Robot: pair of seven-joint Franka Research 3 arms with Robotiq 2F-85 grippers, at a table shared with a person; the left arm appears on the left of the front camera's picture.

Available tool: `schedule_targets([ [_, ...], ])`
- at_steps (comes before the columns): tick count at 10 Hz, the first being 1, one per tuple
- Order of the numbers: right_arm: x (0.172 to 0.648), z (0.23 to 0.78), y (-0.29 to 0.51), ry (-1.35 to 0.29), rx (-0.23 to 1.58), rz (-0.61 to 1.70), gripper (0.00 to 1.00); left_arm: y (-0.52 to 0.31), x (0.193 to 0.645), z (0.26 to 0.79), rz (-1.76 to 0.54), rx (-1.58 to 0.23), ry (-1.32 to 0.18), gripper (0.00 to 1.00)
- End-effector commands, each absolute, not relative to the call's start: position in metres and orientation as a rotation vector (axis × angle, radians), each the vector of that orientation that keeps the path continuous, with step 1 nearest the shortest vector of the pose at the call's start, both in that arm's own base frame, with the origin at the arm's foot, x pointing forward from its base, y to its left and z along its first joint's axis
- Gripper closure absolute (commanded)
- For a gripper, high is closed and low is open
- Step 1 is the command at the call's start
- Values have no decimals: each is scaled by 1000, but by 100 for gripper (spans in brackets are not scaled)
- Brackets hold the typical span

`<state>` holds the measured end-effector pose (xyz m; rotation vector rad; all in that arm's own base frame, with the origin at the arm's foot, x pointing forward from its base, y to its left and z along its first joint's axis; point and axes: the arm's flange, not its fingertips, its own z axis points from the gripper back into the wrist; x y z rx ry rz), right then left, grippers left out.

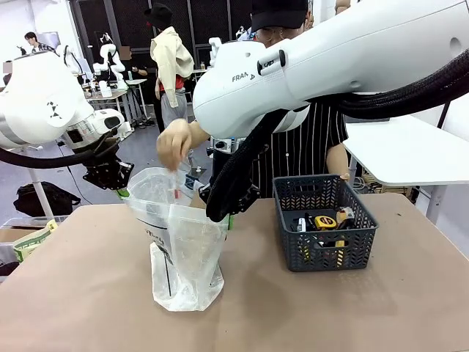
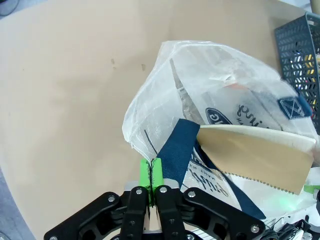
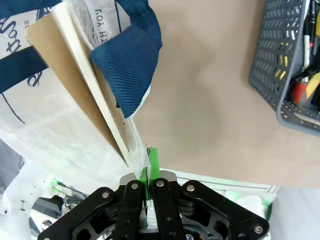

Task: Transfer purchased items from the store into the shopping bag.
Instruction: Move the Reusable shopping bag to the right side of the table.

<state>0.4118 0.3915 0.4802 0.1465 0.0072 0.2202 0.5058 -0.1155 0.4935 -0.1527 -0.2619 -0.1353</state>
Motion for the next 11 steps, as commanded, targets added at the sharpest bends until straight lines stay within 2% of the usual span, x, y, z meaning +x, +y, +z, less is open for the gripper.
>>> schedule_targets([
  [1, 409, 479, 387, 9, 160, 227, 100, -112, 502, 493, -127, -157, -277, 100],
  [11, 409, 479, 387, 9, 160, 227, 100, -112, 502, 493, -127, -157, -277, 100],
])
